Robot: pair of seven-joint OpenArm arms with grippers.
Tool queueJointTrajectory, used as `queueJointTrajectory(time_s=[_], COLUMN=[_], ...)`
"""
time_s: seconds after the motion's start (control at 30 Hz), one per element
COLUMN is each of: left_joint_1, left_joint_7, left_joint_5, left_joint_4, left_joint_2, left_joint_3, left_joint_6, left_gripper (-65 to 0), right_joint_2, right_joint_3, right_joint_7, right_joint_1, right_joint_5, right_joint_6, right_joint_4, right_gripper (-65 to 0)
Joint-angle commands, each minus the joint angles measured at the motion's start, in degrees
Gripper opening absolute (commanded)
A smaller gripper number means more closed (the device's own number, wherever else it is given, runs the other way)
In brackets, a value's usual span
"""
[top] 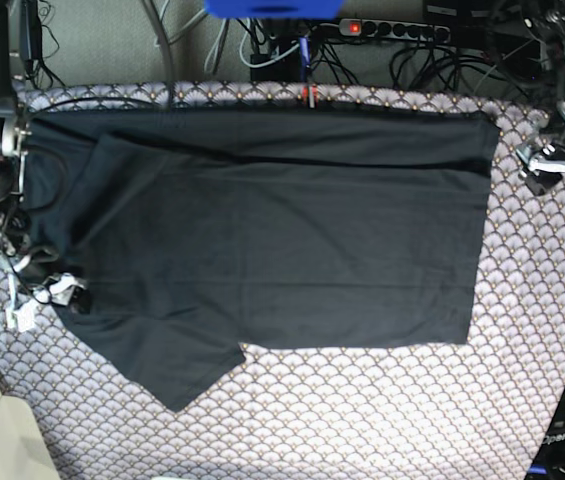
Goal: Fold the T-shirt properly
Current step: 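Grasp the shirt's side edges with both grippers near the sleeves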
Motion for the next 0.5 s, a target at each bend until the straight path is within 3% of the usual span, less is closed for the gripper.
queueJointTrajectory(time_s=[0.0,0.23,0.33,0.47], left_joint_1=[-0.3,-2.8,-3.6,-5.1], left_joint_7=[-1.0,-1.0,-1.0,-1.0], left_joint_5=[-0.4,-0.4,-0.4,-0.5], left_joint_4=[0.9,1.1,1.6,1.8], left_joint_2=[-0.3,-0.3,-0.1,0.1], left_joint_3=[-0.4,-0.6,-0.7,-0.5], left_joint_6=[-0.1,0.3,0.3,0.3], left_gripper=[-27.2,-27.4,-27.4,-27.4], right_joint_2=[0.9,1.0,2.3,4.2], right_joint_3=[-0.6,-2.6,-2.6,-2.5], right_joint_7=[-0.9,-1.1,-0.9,-0.9], right_joint_1=[1.6,0.1,-0.2,0.0], right_joint_5=[0.4,0.4,0.4,0.5], right_joint_6=[0.4,0.4,0.4,0.4], right_joint_4=[0.7,0.9,0.9,1.0], right_gripper=[-33.3,-58.1,-62.9,-64.2])
